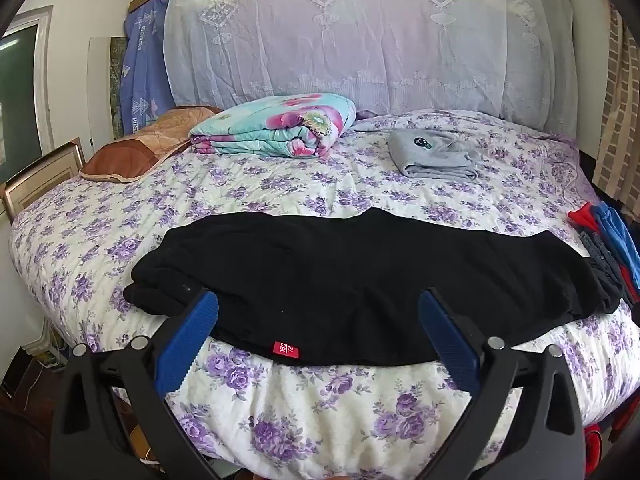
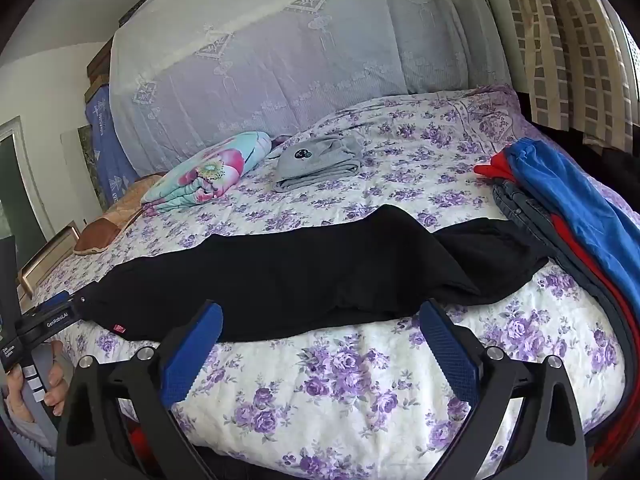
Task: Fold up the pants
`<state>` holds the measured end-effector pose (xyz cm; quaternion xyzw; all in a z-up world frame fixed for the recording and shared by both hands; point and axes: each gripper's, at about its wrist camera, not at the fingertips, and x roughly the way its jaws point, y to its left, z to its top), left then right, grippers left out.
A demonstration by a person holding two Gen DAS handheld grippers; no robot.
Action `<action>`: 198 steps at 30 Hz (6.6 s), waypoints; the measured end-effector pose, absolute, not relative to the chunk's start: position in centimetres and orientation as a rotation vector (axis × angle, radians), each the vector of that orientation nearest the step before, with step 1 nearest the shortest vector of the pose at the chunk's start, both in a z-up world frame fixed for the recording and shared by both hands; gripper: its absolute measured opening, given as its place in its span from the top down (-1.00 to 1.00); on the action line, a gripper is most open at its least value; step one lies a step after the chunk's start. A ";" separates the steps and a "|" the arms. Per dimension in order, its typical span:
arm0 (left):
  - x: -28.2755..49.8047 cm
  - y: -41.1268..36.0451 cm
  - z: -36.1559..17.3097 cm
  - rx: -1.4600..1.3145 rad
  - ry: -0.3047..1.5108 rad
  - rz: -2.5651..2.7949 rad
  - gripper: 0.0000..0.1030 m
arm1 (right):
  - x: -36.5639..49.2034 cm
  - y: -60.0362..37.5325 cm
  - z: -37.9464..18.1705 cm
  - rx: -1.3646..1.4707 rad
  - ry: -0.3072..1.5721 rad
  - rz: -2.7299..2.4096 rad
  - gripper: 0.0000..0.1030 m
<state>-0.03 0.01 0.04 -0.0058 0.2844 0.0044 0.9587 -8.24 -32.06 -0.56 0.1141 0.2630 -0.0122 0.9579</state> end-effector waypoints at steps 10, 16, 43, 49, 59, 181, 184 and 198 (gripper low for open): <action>-0.1 0.4 0.3 -0.013 0.571 0.011 -0.91 | -8.2 -32.1 -0.6 0.234 0.534 -0.025 -0.93; -0.1 0.4 0.2 -0.017 0.568 0.014 -0.91 | -8.3 -32.3 -0.4 0.237 0.536 -0.026 -0.93; 0.1 1.9 -0.8 -0.026 0.581 0.019 -0.91 | -8.3 -32.6 -0.7 0.259 0.528 -0.038 -0.93; 0.2 2.0 -0.8 -0.025 0.584 0.019 -0.91 | -8.3 -32.6 -0.7 0.261 0.532 -0.040 -0.93; 0.3 2.1 -0.8 -0.023 0.590 0.025 -0.91 | -8.3 -32.9 -0.6 0.267 0.519 -0.050 -0.93; 15.2 16.7 -6.8 -0.556 0.776 -0.178 0.71 | -0.6 -50.0 -5.0 0.747 0.481 0.018 0.73; 14.4 16.0 -4.7 -0.546 0.717 -0.249 0.71 | -3.6 -50.0 -1.3 0.637 0.419 0.000 0.75; 14.0 17.2 -9.3 -0.638 0.862 -0.241 0.64 | -8.8 -55.8 -9.8 1.067 0.557 -0.001 -0.03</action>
